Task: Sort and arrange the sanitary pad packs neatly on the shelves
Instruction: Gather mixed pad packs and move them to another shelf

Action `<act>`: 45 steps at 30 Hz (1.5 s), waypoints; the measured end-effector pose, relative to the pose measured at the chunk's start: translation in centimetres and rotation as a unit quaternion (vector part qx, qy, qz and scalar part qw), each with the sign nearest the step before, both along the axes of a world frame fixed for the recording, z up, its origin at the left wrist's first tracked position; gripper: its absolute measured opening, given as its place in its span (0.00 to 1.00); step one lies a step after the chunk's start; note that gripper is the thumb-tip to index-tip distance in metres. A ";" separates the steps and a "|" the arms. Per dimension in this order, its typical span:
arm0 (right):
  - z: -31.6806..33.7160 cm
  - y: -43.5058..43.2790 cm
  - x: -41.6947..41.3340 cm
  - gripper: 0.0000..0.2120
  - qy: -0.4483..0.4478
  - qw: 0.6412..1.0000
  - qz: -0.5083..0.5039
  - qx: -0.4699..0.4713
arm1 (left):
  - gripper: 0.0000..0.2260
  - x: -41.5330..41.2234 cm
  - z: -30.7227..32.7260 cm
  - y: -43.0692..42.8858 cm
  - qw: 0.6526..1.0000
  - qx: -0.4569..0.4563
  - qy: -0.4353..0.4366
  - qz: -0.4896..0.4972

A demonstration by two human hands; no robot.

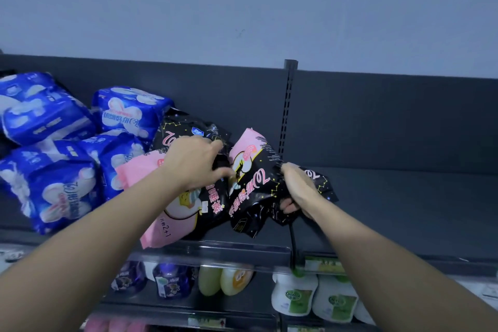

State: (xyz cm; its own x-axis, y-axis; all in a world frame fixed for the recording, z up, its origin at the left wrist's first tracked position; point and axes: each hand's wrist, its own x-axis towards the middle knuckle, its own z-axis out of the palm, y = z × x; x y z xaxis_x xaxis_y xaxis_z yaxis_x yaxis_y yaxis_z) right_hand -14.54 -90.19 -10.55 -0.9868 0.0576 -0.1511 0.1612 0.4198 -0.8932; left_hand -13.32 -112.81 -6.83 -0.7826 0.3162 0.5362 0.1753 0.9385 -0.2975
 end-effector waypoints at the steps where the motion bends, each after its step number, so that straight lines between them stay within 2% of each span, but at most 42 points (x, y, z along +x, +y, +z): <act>1: -0.2 0.3 0.0 0.17 -0.012 0.999 -0.009 -0.038 | 0.40 0.4 0.1 0.0 1.000 -0.014 -0.019 -0.003; 4: -0.4 0.7 0.1 0.15 -0.035 0.995 -0.002 -0.091 | 0.49 1.5 -0.2 -0.8 0.992 -0.077 -0.103 -0.001; 7: -1.1 1.2 0.3 0.07 -0.020 0.998 -0.018 -0.052 | 0.46 2.4 -0.9 -1.4 0.976 -0.125 -0.177 0.004; 9: -1.5 1.7 0.2 0.10 0.020 0.997 -0.026 0.069 | 0.45 3.0 -1.0 -1.5 0.969 -0.134 -0.207 -0.002; 11: -1.2 1.9 0.4 0.11 0.066 0.977 -0.031 0.201 | 0.45 3.3 -1.0 -1.6 0.967 -0.134 -0.218 -0.008; 12: -0.9 1.8 0.5 0.11 0.090 0.968 -0.049 0.229 | 0.44 3.4 -1.0 -1.6 0.968 -0.129 -0.217 -0.012; 15: -0.5 2.1 -0.3 0.07 0.142 0.967 -0.130 0.167 | 0.44 3.5 -1.1 -1.8 0.972 -0.110 -0.208 -0.024; 17: -0.7 2.1 -1.0 0.05 0.152 0.971 -0.146 0.112 | 0.44 3.3 -1.3 -2.1 0.974 -0.087 -0.205 -0.034; 20: -1.6 1.2 -2.0 0.09 0.133 0.986 -0.098 0.031 | 0.39 3.3 -1.3 -2.4 0.980 -0.044 -0.188 -0.056; 24: -1.9 -0.7 -2.9 0.17 0.047 0.995 0.045 -0.077 | 0.33 3.3 -1.6 -2.5 0.982 -0.031 -0.172 -0.069; 28: -1.3 -0.2 -2.7 0.23 0.009 0.993 0.086 -0.076 | 0.30 2.9 -1.9 -2.4 0.985 -0.054 -0.151 -0.067; 32: -1.4 1.3 -2.5 0.29 0.032 0.998 0.056 0.012 | 0.29 2.6 -2.1 -2.2 0.987 -0.059 -0.129 -0.081; 37: -1.2 3.0 -1.0 0.20 0.047 0.992 0.029 0.114 | 0.22 2.3 -1.5 -1.3 0.988 -0.063 -0.106 -0.095; 39: -0.8 4.0 -0.2 0.16 0.067 0.975 0.023 0.211 | 0.19 2.0 -1.1 -0.5 0.990 -0.044 -0.079 -0.110; 41: -0.2 5.3 1.0 0.16 0.088 0.950 0.021 0.300 | 0.20 1.8 -0.5 0.6 0.991 -0.032 -0.067 -0.114; 45: 0.7 8.1 3.7 0.20 0.088 0.915 0.011 0.394 | 0.24 1.5 0.3 3.3 0.988 -0.015 -0.084 -0.130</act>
State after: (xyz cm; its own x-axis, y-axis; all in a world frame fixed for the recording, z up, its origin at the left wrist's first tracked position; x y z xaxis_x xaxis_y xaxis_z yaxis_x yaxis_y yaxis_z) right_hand -10.80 -82.05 -9.81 -0.9941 0.0601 0.0900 0.0279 0.9461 -0.3226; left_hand -11.82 -109.52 -6.53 -0.7502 0.5319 0.3927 0.4590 0.8465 -0.2698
